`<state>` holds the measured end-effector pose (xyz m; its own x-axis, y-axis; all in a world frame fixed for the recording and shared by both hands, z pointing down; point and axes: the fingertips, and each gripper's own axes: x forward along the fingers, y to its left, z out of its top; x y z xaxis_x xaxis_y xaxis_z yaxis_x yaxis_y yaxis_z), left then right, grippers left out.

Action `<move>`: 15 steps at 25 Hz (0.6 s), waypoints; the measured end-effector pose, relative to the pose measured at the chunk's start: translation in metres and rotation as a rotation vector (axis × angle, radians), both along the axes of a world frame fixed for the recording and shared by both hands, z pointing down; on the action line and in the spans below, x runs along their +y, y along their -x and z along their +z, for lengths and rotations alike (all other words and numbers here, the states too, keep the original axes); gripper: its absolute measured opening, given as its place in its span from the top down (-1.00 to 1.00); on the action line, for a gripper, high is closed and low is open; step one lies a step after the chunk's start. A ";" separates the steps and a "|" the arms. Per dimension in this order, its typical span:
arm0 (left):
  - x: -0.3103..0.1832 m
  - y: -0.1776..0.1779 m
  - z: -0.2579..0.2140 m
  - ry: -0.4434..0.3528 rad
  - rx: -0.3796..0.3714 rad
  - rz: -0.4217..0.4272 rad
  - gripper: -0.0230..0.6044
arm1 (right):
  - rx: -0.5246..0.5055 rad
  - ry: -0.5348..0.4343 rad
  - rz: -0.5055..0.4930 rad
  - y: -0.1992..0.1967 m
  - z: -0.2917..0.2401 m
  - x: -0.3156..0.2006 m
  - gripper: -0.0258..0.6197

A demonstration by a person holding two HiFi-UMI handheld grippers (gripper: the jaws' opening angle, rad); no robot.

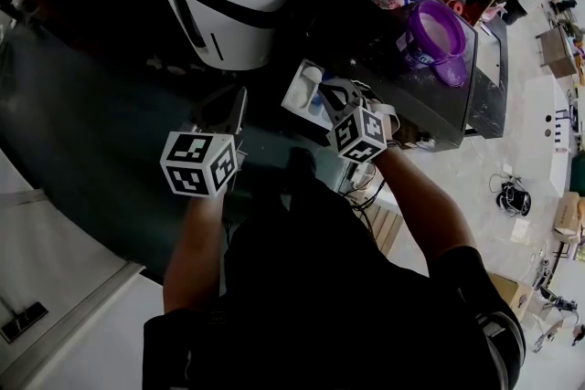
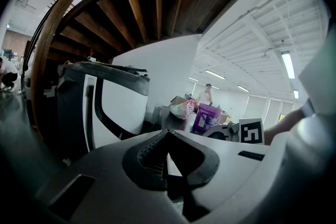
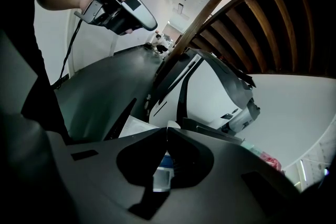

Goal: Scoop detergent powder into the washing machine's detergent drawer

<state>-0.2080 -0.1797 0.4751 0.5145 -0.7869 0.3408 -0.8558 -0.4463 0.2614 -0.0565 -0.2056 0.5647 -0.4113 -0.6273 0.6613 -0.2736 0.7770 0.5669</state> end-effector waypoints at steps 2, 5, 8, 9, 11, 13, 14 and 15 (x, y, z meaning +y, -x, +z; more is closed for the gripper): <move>0.001 0.001 0.001 0.002 0.000 -0.002 0.90 | 0.016 -0.010 -0.010 0.001 0.003 0.001 0.86; 0.002 0.002 0.006 0.011 0.000 -0.005 0.90 | 0.044 -0.021 -0.030 0.002 0.011 0.003 0.86; 0.004 0.001 0.010 0.020 -0.001 -0.005 0.90 | 0.069 -0.026 -0.034 0.000 0.019 0.004 0.86; 0.004 0.002 0.011 0.021 -0.002 -0.006 0.90 | 0.079 -0.027 -0.036 0.000 0.022 0.004 0.86; 0.004 0.003 0.012 0.022 -0.003 -0.009 0.90 | 0.094 -0.023 -0.039 -0.001 0.027 0.005 0.86; 0.005 0.003 0.012 0.024 -0.004 -0.010 0.90 | 0.103 -0.021 -0.042 -0.002 0.031 0.006 0.86; 0.005 0.003 0.013 0.025 -0.005 -0.010 0.90 | 0.105 -0.025 -0.044 -0.002 0.033 0.006 0.86; 0.006 0.003 0.013 0.026 -0.006 -0.009 0.90 | 0.106 -0.032 -0.045 -0.002 0.033 0.005 0.86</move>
<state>-0.2110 -0.1741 0.4886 0.5050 -0.7824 0.3645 -0.8615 -0.4312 0.2681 -0.0544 -0.2002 0.5982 -0.3686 -0.6310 0.6826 -0.1758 0.7684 0.6154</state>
